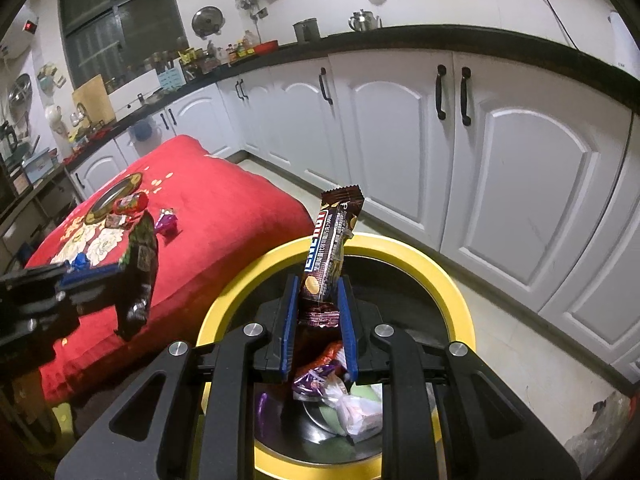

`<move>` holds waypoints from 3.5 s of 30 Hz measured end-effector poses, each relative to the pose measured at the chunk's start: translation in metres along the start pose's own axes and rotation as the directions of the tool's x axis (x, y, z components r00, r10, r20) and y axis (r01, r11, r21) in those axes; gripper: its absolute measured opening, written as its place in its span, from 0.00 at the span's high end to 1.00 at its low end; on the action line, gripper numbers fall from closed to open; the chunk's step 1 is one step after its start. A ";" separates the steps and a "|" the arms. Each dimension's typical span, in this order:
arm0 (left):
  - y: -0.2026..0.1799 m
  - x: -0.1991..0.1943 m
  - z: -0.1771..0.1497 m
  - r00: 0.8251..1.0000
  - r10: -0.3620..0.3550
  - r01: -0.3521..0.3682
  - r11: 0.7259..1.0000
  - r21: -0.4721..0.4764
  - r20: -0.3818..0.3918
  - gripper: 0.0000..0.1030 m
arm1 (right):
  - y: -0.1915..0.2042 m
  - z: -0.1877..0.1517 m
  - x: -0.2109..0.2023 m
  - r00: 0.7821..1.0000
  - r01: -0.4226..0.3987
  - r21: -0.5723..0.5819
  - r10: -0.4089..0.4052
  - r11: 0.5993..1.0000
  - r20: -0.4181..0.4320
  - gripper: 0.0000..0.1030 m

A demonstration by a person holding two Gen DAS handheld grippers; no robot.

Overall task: Collect trash
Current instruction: 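Carry the green snack bag and chocolate bar over the yellow bin, then open both tools to drop the snack bag and chocolate bar into the bin, then move both tools back over the table toward the blue glove and candy tube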

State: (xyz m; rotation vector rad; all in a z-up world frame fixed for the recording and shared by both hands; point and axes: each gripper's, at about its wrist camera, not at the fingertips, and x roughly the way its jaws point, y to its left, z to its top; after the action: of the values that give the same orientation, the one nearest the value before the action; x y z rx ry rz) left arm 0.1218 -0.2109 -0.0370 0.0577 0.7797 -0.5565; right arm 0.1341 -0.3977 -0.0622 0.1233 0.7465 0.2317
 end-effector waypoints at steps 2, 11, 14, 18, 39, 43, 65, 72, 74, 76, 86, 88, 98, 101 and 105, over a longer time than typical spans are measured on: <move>-0.004 0.004 -0.001 1.000 -0.006 0.006 1.000 0.009 -0.012 0.91 | -0.004 -0.002 0.001 1.000 -0.004 0.008 0.004 1.000 -0.009 0.81; -0.019 0.034 -0.012 0.994 -0.059 0.063 0.997 0.039 -0.094 0.91 | -0.021 -0.003 0.011 0.999 -0.015 0.044 0.017 0.999 -0.048 0.81; -0.022 0.045 -0.014 0.990 -0.076 0.082 0.996 0.040 -0.122 0.91 | -0.025 -0.003 0.015 0.998 -0.026 0.061 0.030 0.998 -0.061 0.81; -0.023 0.057 -0.018 0.984 -0.089 0.095 0.995 0.030 -0.157 0.91 | -0.030 -0.004 0.017 0.997 -0.028 0.071 0.033 0.997 -0.066 0.81; -0.020 0.061 -0.021 0.985 -0.061 0.064 0.998 0.017 -0.160 0.68 | -0.039 -0.004 0.015 0.998 -0.027 0.091 0.031 0.995 -0.049 0.72; -0.016 0.056 -0.019 0.986 -0.058 0.059 0.998 0.005 -0.153 0.51 | -0.039 -0.001 0.011 0.999 -0.015 0.088 0.018 0.996 -0.033 0.65; 0.045 -0.022 -0.002 0.979 0.191 -0.181 0.975 -0.133 0.067 0.11 | 0.019 0.018 -0.011 0.997 -0.046 -0.036 0.048 0.998 0.063 0.52; 0.073 -0.061 0.002 0.944 0.287 -0.258 0.949 -0.181 0.160 0.11 | 0.058 0.027 -0.011 0.990 -0.110 -0.107 0.119 0.988 0.079 0.52; 0.080 -0.071 0.003 0.932 0.315 -0.281 0.940 -0.194 0.181 0.11 | 0.070 0.030 -0.011 0.987 -0.129 -0.127 0.139 0.984 0.081 0.52; 0.086 -0.079 0.002 0.922 0.335 -0.295 0.932 -0.209 0.195 0.11 | 0.082 0.033 -0.010 0.984 -0.144 -0.144 0.157 0.979 0.082 0.52; 0.119 -0.106 -0.008 0.881 0.420 -0.356 0.892 -0.279 0.219 0.11 | 0.135 0.048 0.001 0.968 -0.223 -0.216 0.243 0.951 0.070 0.52; 0.127 -0.112 -0.010 0.870 0.441 -0.373 0.881 -0.291 0.220 0.11 | 0.145 0.050 0.006 0.964 -0.237 -0.228 0.257 0.944 0.064 0.52; 0.167 -0.133 -0.026 0.831 0.519 -0.423 0.822 -0.382 0.198 0.11 | 0.189 0.063 0.033 0.951 -0.285 -0.286 0.306 0.915 0.031 0.52; 0.178 -0.138 -0.030 0.820 0.542 -0.440 0.803 -0.402 0.185 0.11 | 0.200 0.069 0.046 0.948 -0.300 -0.302 0.319 0.905 0.013 0.52; 0.192 -0.143 -0.037 0.808 0.564 -0.454 0.781 -0.430 0.170 0.11 | 0.218 0.075 0.064 0.945 -0.315 -0.320 0.328 0.894 -0.013 0.52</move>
State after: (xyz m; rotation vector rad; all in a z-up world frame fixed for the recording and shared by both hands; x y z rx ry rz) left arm 0.1103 0.0273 0.0042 -0.1571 0.5324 0.1194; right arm 0.1949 -0.1725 -0.0078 -0.0569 0.6353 0.6619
